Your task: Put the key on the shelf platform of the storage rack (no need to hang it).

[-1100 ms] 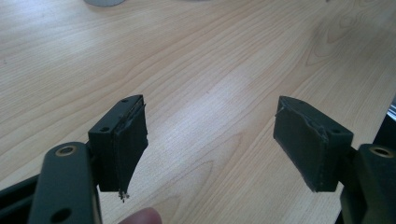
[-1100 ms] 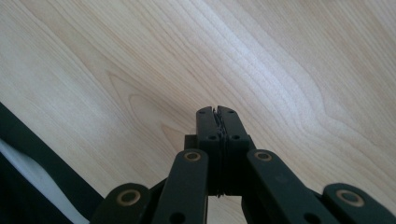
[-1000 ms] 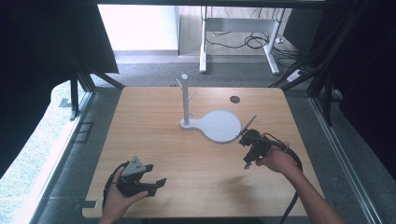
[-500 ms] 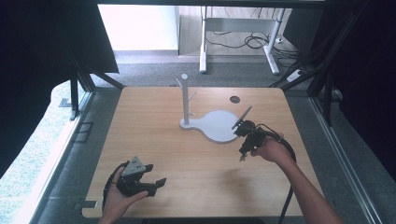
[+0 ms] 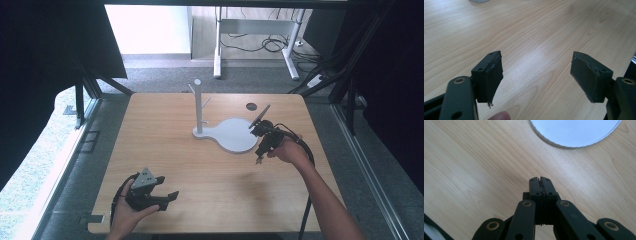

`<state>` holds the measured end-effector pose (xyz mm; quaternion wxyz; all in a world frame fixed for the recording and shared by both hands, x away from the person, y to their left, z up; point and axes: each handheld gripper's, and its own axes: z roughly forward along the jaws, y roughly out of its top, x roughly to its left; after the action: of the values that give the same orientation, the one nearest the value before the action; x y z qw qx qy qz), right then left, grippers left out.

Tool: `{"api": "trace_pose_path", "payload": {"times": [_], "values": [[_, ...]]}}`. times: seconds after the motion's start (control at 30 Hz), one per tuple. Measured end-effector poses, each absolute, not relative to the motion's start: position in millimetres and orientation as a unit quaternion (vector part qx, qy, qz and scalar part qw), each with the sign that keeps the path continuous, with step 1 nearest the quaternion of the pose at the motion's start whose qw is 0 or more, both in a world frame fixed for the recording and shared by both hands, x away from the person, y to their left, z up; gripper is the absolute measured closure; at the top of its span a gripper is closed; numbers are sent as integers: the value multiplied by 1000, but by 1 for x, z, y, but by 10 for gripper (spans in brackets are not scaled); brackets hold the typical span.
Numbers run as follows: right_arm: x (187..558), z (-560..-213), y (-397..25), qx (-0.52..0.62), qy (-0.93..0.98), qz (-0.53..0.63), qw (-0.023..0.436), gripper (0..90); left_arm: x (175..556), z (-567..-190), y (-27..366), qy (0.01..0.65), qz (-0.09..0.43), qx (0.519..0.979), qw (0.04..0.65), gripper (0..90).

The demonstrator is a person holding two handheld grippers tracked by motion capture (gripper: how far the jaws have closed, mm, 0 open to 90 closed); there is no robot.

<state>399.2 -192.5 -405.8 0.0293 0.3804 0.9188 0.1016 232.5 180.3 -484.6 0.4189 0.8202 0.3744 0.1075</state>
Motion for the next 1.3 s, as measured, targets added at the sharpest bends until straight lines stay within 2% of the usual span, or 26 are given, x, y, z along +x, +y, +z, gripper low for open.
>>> {"api": "trace_pose_path", "payload": {"times": [1.3], "values": [[461, -401, -175, 403, 908, 107, 34, 895, 233, -486, 177, 371, 101, 823, 419, 260]]}}
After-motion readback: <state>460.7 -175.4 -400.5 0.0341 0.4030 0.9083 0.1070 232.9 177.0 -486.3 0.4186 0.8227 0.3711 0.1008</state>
